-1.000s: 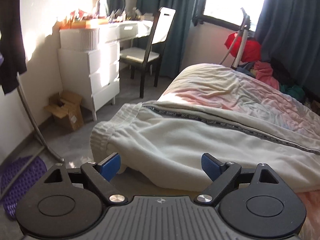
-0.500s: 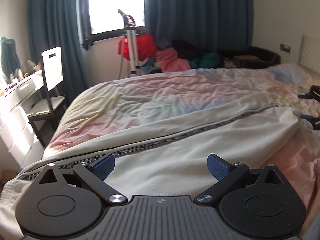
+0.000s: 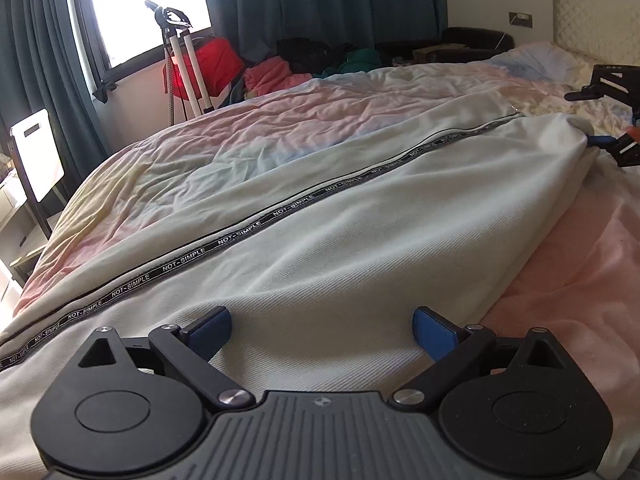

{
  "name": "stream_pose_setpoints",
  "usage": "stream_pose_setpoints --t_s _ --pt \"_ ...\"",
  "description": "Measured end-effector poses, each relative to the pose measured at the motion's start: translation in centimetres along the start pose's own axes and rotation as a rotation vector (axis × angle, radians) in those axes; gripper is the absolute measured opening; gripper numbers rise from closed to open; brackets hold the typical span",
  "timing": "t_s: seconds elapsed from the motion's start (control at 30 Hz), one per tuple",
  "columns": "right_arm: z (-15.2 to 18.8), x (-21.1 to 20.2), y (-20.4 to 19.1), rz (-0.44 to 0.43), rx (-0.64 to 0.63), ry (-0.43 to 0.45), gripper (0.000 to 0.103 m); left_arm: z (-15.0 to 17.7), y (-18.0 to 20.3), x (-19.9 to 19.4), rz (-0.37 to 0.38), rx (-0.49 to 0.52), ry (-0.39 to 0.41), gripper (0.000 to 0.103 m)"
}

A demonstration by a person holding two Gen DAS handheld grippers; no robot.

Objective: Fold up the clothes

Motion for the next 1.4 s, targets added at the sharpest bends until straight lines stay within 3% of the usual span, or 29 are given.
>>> stream_pose_setpoints --t_s 0.13,0.23,0.27,0.43,0.5,0.67,0.73,0.93,0.97,1.03,1.07,1.1,1.2,1.3,1.4 --pt "0.1 2.0 0.5 0.145 -0.051 0.022 0.062 0.0 0.3 0.6 0.019 -0.02 0.005 0.1" --pt "-0.2 2.5 -0.1 0.22 -0.135 0.103 0.031 0.2 0.1 0.9 0.031 -0.046 0.011 0.1" --pt "-0.3 2.4 -0.6 0.226 -0.17 0.127 0.016 0.3 0.0 0.9 0.036 -0.058 0.014 0.1" --pt "-1.6 0.3 -3.8 0.16 -0.297 0.269 0.009 -0.2 -0.3 -0.3 0.07 -0.114 0.068 0.1" --pt "-2.2 -0.4 -3.8 0.172 -0.311 0.303 0.007 -0.5 -0.2 -0.8 0.096 -0.117 0.092 0.1" --pt "-2.2 0.6 -0.8 0.319 -0.339 0.227 0.007 -0.3 0.5 -0.3 0.1 -0.099 0.061 0.1" --pt "-2.1 0.6 -0.5 0.326 -0.327 0.216 0.008 0.0 0.7 0.2 0.096 -0.095 0.04 0.1" --pt "-0.6 -1.5 -1.6 0.293 -0.278 0.205 0.014 0.2 0.4 0.2 0.093 -0.122 0.04 0.1" --pt "-0.4 -2.0 -1.7 0.286 -0.267 0.201 0.02 0.2 0.4 0.2 0.093 -0.127 0.042 0.1" --pt "0.0 -3.0 -1.8 0.254 -0.217 0.188 0.046 0.2 0.2 0.0 0.092 -0.142 0.046 0.1" --pt "0.1 -3.5 -1.7 0.234 -0.178 0.183 0.071 0.1 0.2 -0.1 0.091 -0.149 0.048 0.1" --pt "0.2 -3.8 -1.6 0.214 -0.139 0.175 0.084 0.1 0.0 -0.1 0.089 -0.157 0.05 0.1" --pt "0.8 -3.8 -1.2 0.189 -0.059 0.124 0.083 0.0 -0.3 -0.5 0.078 -0.183 0.062 0.1" --pt "1.6 -2.1 0.0 0.251 -0.016 0.034 0.085 0.0 -0.8 -0.8 0.067 -0.216 0.076 0.1" --pt "1.8 -0.1 0.9 0.162 0.053 -0.063 0.084 0.1 -1.4 -0.9 0.052 -0.254 0.087 0.1"
Point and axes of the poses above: each gripper's, at about its wrist camera, not at the fingertips, and x roughly the way its jaws point, y to its right, z to its underside, the point moved 6 cm from there along x, roughly the way its jaws point, and after that the axes turned 9 degrees about x, right-handed, at the moved point
